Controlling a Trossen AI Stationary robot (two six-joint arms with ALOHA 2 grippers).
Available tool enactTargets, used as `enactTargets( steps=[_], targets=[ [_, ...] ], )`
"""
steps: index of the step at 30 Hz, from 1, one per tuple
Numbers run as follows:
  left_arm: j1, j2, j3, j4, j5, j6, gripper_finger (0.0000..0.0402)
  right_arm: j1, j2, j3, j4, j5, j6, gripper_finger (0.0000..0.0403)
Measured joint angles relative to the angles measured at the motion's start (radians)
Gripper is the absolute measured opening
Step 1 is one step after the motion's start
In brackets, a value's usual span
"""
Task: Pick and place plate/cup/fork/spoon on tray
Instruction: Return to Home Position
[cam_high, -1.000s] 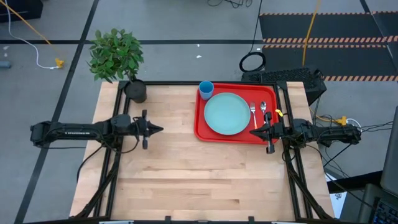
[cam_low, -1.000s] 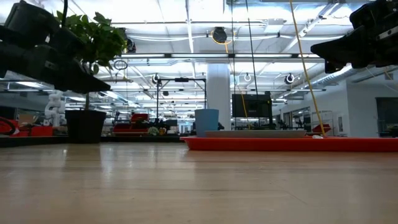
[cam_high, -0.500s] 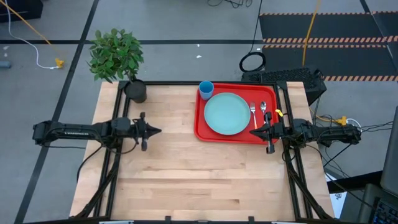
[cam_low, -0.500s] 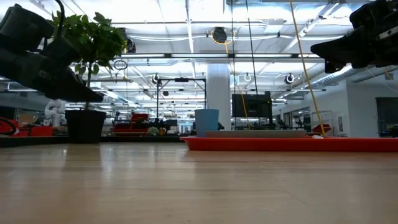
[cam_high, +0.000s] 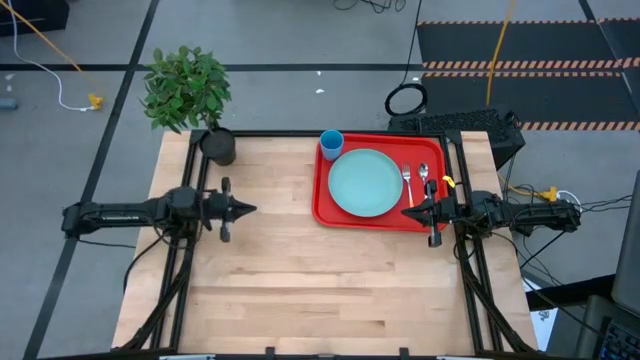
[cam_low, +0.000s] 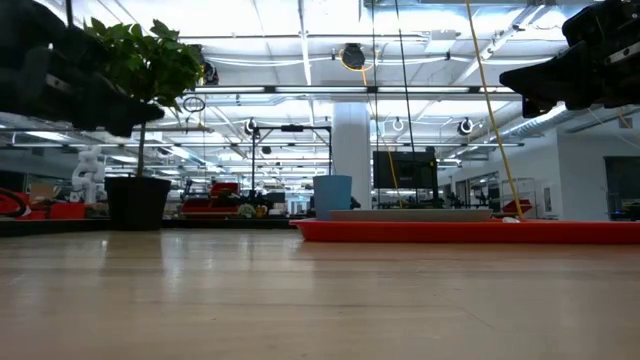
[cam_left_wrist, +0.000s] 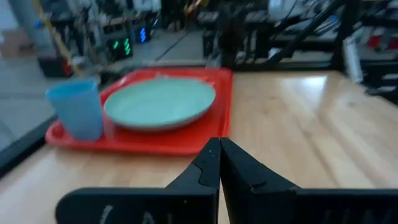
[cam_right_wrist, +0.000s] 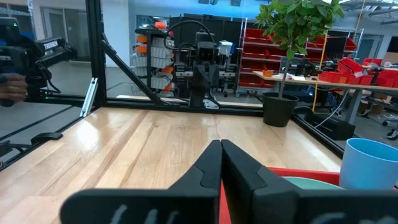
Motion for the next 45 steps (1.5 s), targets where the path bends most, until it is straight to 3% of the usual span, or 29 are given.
enactTargets(
  steps=[11, 20, 24, 45],
  targets=[
    [-0.018, -0.189, 0.001, -0.045, 0.061, -0.002, 0.0005, 0.0, 0.0, 0.0, 0.0, 0.0, 0.0, 0.0],
    [-0.068, -0.189, 0.001, -0.045, 0.058, -0.037, 0.0005, 0.0, 0.0, 0.0, 0.0, 0.0, 0.0, 0.0],
    [-0.079, -0.189, 0.001, -0.045, 0.056, 0.015, 0.0005, 0.0, 0.0, 0.0, 0.0, 0.0, 0.0, 0.0],
    [-0.056, -0.189, 0.001, -0.047, 0.051, 0.008, 0.0005, 0.0, 0.0, 0.0, 0.0, 0.0, 0.0, 0.0]
  ],
)
